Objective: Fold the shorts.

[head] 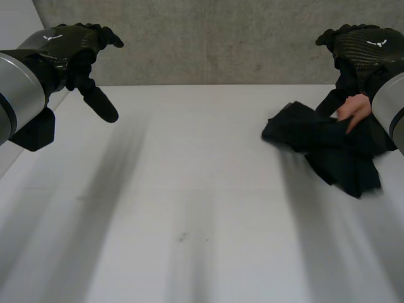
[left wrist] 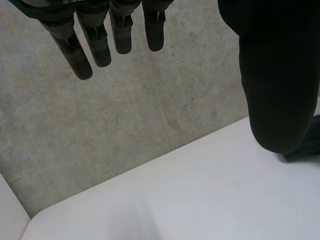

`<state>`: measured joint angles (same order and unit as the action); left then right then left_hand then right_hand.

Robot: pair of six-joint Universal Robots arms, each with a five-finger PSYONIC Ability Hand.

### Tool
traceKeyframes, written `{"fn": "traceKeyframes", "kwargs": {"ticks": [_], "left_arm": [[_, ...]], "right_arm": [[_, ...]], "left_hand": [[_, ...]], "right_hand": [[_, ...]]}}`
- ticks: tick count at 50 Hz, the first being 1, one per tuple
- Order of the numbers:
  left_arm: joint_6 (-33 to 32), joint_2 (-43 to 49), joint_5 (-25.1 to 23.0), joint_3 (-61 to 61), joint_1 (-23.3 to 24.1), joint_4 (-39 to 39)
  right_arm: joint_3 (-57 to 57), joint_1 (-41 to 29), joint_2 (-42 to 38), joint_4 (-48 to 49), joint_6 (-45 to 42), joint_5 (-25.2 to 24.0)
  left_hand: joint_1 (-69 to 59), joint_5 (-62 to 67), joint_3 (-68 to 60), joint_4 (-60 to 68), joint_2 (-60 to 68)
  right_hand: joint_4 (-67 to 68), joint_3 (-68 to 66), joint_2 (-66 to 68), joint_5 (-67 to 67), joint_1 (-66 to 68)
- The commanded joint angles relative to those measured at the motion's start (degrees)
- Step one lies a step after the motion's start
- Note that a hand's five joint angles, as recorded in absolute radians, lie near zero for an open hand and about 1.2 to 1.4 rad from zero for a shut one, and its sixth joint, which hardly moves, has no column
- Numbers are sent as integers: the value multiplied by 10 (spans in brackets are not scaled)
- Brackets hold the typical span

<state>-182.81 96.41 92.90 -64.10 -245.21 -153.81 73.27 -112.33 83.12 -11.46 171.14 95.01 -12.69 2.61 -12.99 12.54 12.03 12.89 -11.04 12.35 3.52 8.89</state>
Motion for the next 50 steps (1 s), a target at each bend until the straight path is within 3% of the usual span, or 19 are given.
{"fn": "traceKeyframes", "kwargs": {"ticks": [1,22,30,34,40,50], "left_arm": [[0,0,0,-1,0,0],[-2,3,0,-7,-5,-4],[-9,26,0,-2,-34,-17],[-19,66,2,2,-42,-36],[-92,158,9,22,-70,-43],[-147,308,66,71,-91,-45]], "right_arm": [[2,0,3,1,0,0],[9,-1,1,0,-8,-21],[13,-3,-2,1,-23,-23],[16,-3,-4,4,-26,-31],[26,-5,-15,6,-46,-61],[30,-5,-37,5,-64,-73]], "left_hand": [[26,-26,29,-25,-20],[26,-26,29,-25,-20],[26,-26,29,-25,-20],[23,-22,26,-22,-16],[13,-12,16,-11,-6],[-49,50,-46,51,56]], "right_hand": [[-29,10,-23,-35,11],[-29,10,-23,-35,11],[-29,10,-23,-35,11],[-29,10,-23,-35,11],[-29,10,-23,-35,11],[-29,10,-23,-35,11]]}}
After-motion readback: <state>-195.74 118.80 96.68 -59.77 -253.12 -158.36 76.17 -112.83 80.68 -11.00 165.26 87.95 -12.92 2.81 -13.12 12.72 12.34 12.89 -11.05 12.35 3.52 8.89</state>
